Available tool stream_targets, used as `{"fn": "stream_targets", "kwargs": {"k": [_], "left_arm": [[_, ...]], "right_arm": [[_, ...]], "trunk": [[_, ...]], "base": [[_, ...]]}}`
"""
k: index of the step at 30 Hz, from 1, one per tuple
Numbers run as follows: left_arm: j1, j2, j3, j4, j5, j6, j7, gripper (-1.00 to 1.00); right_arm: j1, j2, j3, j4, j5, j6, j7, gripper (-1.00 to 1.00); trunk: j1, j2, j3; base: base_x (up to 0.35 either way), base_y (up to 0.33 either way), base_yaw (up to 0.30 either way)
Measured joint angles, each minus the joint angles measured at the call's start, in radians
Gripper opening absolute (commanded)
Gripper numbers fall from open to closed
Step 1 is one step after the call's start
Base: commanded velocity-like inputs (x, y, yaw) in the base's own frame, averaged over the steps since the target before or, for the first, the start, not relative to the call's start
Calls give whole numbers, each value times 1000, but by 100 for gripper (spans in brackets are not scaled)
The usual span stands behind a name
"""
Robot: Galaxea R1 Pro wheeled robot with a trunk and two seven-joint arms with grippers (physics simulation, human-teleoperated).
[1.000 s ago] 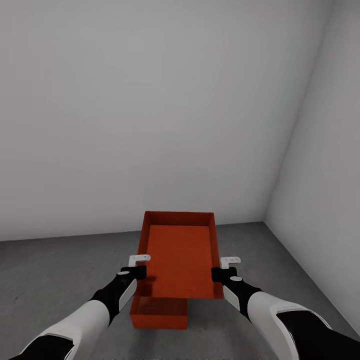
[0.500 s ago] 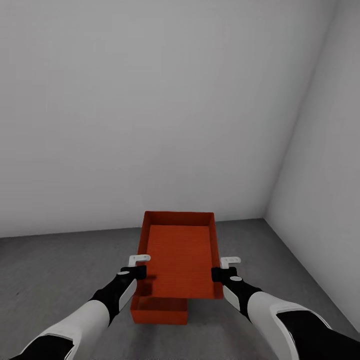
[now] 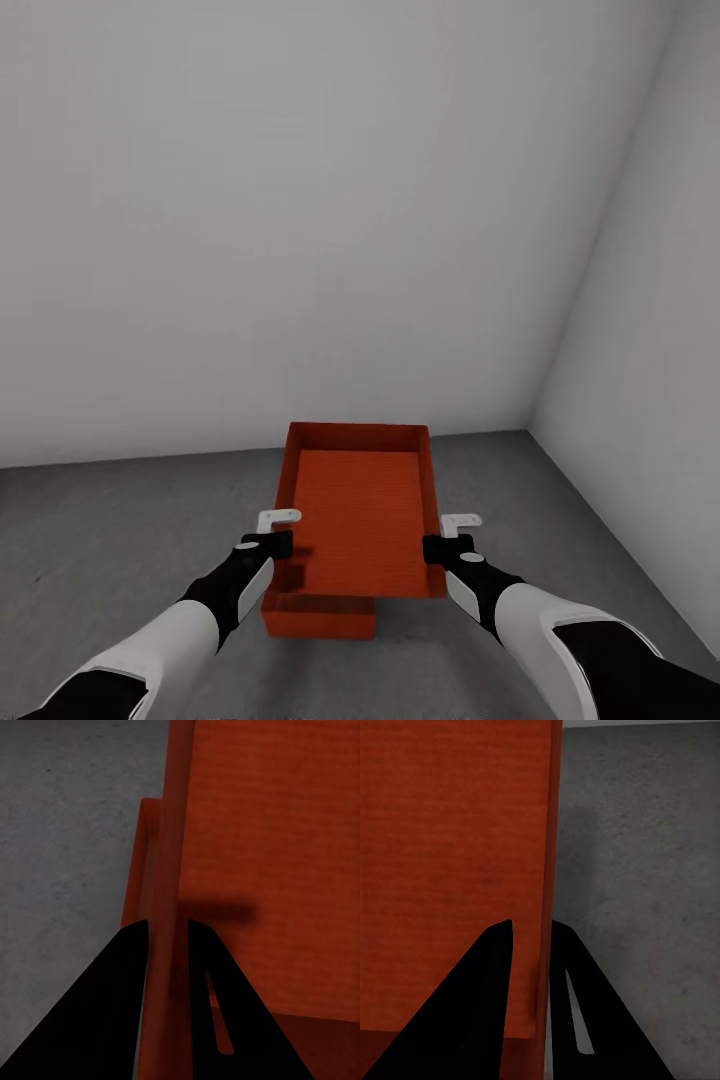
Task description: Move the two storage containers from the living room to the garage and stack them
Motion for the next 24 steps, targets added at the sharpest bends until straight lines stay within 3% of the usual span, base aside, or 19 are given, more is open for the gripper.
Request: {"fn": "stream_targets", "kwargs": {"k": [24], "left_arm": [[0,0,2,1,-1,-2,-1,-100]], "right_arm": [[0,0,1,0,0,0,-1,-100]], "trunk": [[0,0,-39]], "base": [[0,0,0]]}}
